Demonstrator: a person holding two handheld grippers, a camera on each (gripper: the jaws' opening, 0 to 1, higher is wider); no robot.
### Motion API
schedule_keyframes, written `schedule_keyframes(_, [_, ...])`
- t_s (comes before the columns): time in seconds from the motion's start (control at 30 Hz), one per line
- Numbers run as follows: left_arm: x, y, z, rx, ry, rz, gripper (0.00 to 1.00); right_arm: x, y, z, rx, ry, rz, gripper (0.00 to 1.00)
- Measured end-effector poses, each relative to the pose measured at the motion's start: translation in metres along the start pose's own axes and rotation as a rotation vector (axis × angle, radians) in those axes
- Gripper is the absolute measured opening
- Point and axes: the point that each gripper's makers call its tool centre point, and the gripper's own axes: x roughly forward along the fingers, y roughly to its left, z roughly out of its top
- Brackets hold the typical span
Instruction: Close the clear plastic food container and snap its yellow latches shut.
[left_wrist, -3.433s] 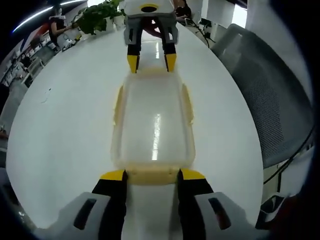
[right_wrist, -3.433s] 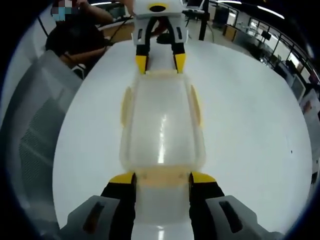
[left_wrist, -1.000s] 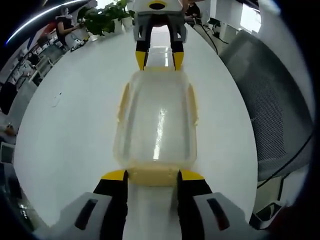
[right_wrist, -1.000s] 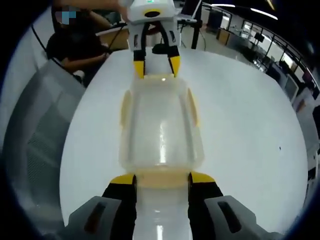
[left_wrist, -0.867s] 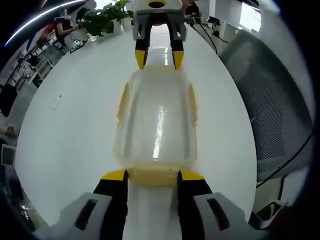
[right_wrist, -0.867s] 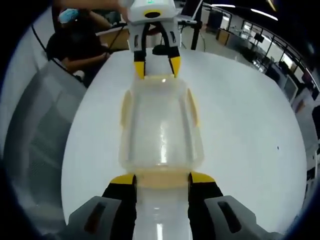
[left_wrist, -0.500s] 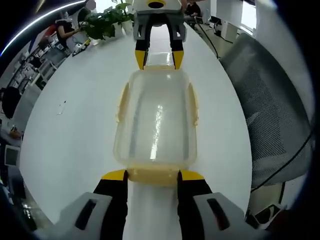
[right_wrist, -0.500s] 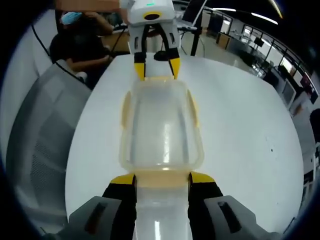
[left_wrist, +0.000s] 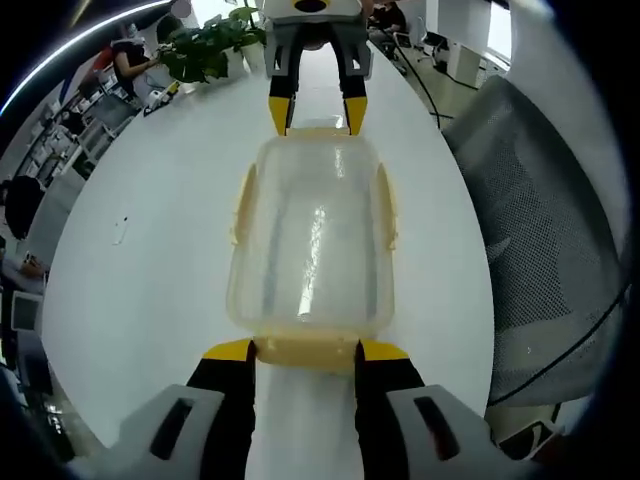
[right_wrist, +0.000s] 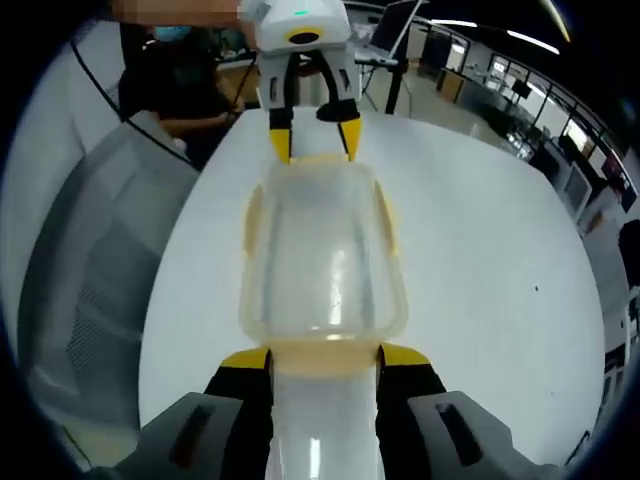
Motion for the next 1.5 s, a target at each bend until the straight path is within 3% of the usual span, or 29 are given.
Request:
schedule_keyframes(0.83, [0.022, -0.011, 0.047, -0.005, -0.011, 0.009, 0.38, -0.028, 0.006, -0.047, -0.009, 0.005, -0.015, 0.38])
schedule_keyframes(1.5, [0.035, -0.012, 0.078, 0.003, -0.016, 0.011, 0.38, -0.046, 0.004, -0.073, -0.015, 0.012, -0.019, 0.38])
